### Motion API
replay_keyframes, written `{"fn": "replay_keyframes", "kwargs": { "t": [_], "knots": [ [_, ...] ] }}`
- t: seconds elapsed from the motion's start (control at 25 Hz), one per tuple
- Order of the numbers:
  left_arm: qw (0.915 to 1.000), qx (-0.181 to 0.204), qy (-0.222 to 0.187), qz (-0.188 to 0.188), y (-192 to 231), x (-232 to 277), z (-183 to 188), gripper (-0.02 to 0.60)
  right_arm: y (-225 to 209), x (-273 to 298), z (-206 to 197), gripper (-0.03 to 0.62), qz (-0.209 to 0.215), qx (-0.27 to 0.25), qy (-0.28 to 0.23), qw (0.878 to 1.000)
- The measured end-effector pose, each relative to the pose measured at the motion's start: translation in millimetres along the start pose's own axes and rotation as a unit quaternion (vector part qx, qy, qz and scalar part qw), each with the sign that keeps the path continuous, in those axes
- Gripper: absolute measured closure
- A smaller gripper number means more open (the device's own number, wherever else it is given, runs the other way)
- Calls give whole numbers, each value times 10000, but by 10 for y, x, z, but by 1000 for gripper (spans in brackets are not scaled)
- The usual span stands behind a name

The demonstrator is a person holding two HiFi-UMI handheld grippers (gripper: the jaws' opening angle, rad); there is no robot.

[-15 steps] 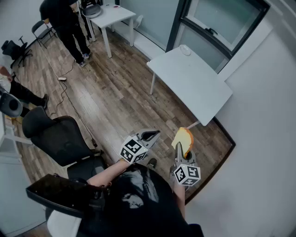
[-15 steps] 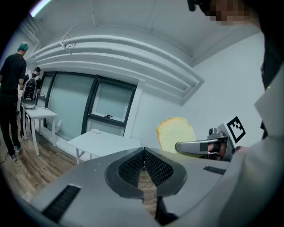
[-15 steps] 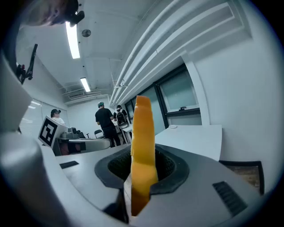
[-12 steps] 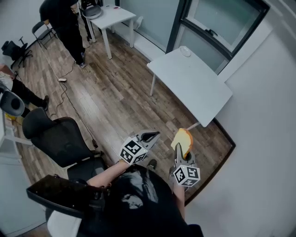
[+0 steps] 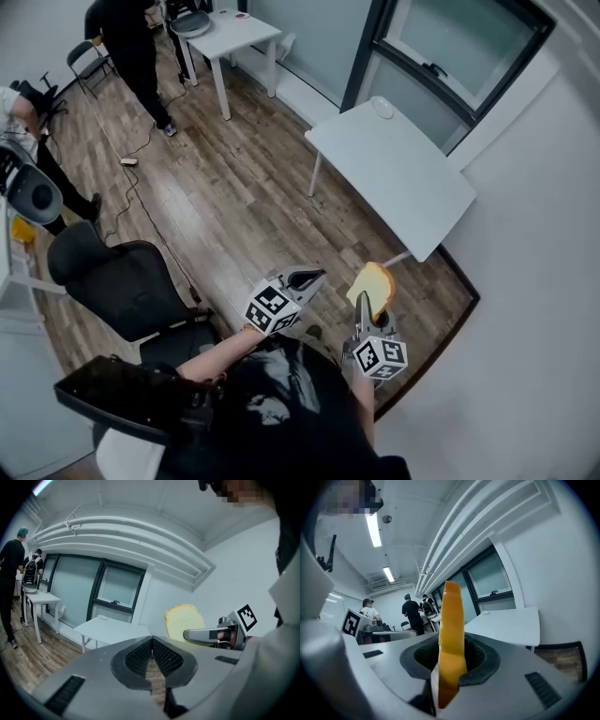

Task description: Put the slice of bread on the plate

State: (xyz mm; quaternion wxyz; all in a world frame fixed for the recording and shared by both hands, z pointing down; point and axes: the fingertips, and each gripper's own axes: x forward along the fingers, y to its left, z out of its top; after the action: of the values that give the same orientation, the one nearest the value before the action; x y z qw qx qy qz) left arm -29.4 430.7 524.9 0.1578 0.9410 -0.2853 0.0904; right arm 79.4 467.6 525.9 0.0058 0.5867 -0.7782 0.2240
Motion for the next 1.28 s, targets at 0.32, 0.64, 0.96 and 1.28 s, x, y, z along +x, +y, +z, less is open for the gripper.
{"fn": "replay_keyframes", "kwargs": {
  "t": [0.32,0.64,0.96,1.28],
  "knots": [
    [9995,-133,207,-212,121,-45,-210,575,77,133,-170,496,-110,74,165,9998],
    [9992,-327,222,-113,608,392,-22,576,-92,817,29,496,288,89,342,9990],
    [9996,-221,159,-82,1088,1321,425,575,-653,1600,486,496,640,52,403,9971],
    [9982,-470,369,107,1633,1764,446,576,-964,2396,719,496,962,-25,712,9928]
  ]
}}
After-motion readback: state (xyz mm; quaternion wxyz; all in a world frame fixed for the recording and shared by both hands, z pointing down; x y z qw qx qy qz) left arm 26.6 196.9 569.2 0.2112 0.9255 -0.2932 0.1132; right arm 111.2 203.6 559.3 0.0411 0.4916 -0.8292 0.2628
